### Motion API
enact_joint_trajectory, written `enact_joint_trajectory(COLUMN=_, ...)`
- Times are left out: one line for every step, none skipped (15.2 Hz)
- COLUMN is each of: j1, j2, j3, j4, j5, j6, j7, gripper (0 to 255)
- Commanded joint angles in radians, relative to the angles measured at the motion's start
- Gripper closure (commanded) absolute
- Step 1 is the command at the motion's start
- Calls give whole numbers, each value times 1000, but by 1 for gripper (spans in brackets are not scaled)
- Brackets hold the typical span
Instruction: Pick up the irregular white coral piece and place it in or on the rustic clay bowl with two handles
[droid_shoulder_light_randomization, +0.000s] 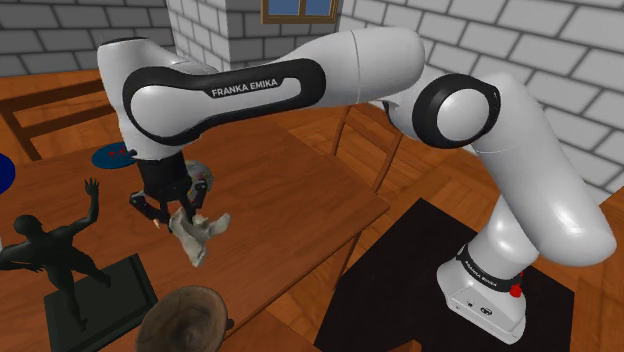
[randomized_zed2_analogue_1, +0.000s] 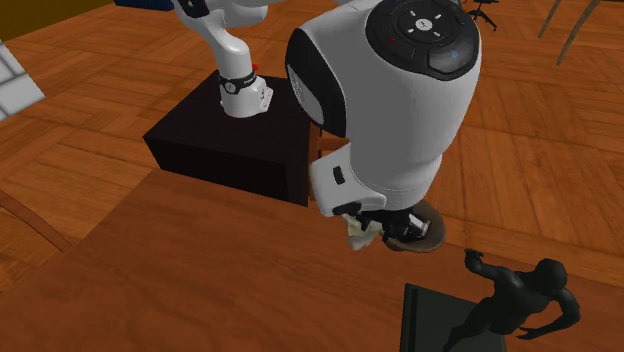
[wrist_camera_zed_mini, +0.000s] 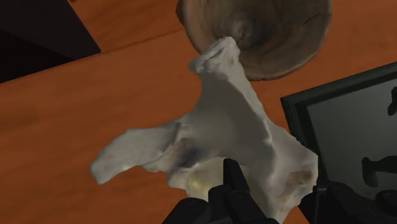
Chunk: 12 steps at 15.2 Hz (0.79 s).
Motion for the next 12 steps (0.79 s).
enact_joint_trajectory(j1=31, j2=2, j3=5, j4=1, j5=-1, j6=6, j7=34, gripper=255)
enact_joint_trajectory(j1=46, j2=0, j3=8, j4=0, j5=0, j6=9, j7=52, gripper=255)
enact_joint_trajectory(j1=62, j2=0, j3=11, j4=1, j5=-1, j6=11, j7=69, gripper=255)
enact_joint_trajectory(j1=78, j2=1, j3=13, j4=4, j5=-1, j6=11, j7=87, gripper=255)
enact_joint_trajectory(j1=96, j2=3, j3=15, j4=10, j5=-2, j6=11, j7=104, gripper=255)
enact_joint_trajectory(j1=113, j2=6, j3=17, j4=18, j5=-3, j6=10, j7=121, gripper=255)
enact_joint_trajectory(j1=132, j2=11, j3=19, j4=29, j5=-4, j6=7, j7=138, gripper=255)
enact_joint_trajectory(j1=151, j2=18, j3=21, j4=43, j5=-5, j6=3, j7=155, gripper=255)
enact_joint_trajectory(j1=171, j2=26, j3=22, j4=60, j5=-7, j6=-1, j7=172, gripper=255)
enact_joint_trajectory(j1=193, j2=36, j3=23, j4=80, j5=-9, j6=-8, j7=189, gripper=255)
enact_joint_trajectory(j1=191, j2=38, j3=22, j4=69, j5=-9, j6=4, j7=188, gripper=255)
enact_joint_trajectory(j1=189, j2=40, j3=22, j4=59, j5=-10, j6=16, j7=187, gripper=255)
